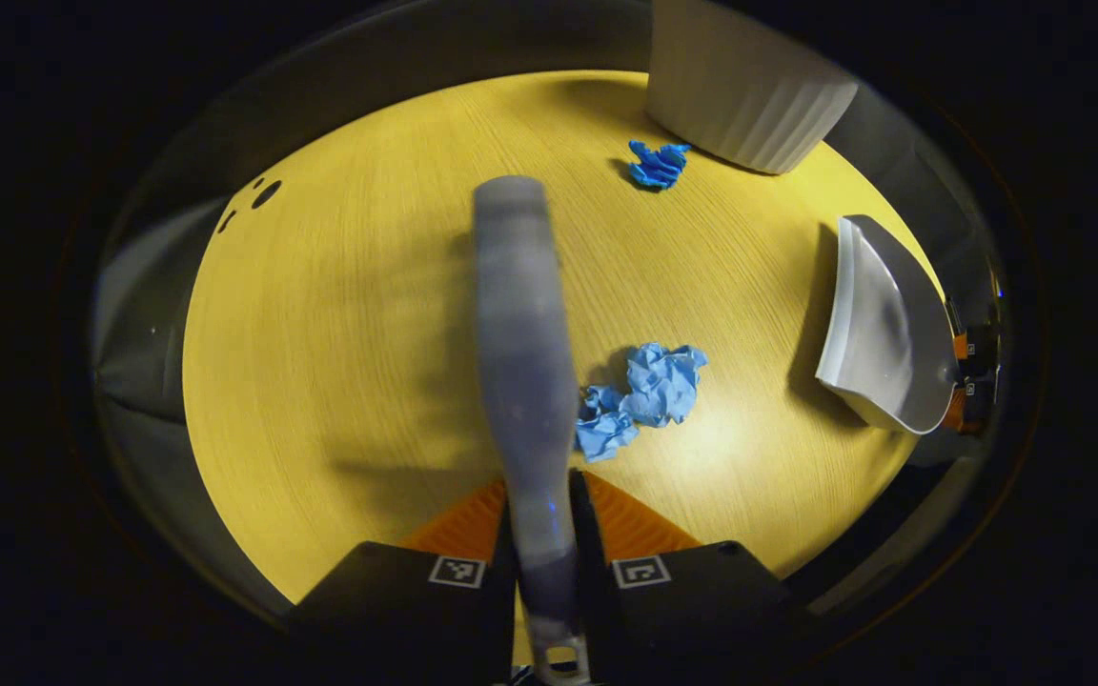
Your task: Pick up the small broom and dustpan from the desktop, sweep the trash into the dustpan with the broom, and then empty the trash into the garbage bin.
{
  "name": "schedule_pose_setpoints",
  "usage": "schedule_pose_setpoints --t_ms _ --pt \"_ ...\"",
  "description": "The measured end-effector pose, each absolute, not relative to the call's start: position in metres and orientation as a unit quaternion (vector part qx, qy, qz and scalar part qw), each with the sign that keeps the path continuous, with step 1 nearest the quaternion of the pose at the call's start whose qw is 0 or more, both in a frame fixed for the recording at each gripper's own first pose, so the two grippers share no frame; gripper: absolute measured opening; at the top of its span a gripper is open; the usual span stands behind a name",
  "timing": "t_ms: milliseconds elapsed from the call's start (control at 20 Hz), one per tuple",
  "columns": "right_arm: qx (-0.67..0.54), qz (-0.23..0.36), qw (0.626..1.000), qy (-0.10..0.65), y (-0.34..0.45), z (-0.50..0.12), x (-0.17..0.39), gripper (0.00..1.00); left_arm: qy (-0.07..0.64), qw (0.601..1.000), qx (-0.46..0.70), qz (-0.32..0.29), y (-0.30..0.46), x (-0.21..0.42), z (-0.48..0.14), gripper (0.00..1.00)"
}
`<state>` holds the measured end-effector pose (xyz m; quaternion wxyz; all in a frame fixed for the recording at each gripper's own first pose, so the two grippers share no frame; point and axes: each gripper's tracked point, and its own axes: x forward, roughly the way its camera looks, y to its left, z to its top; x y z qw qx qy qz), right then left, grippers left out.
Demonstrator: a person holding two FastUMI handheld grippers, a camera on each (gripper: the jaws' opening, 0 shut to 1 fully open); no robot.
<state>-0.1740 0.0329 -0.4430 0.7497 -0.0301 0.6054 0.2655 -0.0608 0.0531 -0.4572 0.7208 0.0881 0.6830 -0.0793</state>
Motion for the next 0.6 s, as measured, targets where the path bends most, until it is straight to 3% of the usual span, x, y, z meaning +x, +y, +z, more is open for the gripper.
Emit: schedule_pose_setpoints --t_ms 200,600 --pt "-0.087 0.314 0.724 0.608 0.039 -0.440 -0.166 0.35 0.659 0.734 0.145 -0.079 0.063 -0.038 -0.459 0.27" --pt "-0.126 0.351 0.701 0.608 0.042 -0.439 -0.143 0.35 0.642 0.740 0.160 -0.122 0.051 0.019 -0.468 0.27"
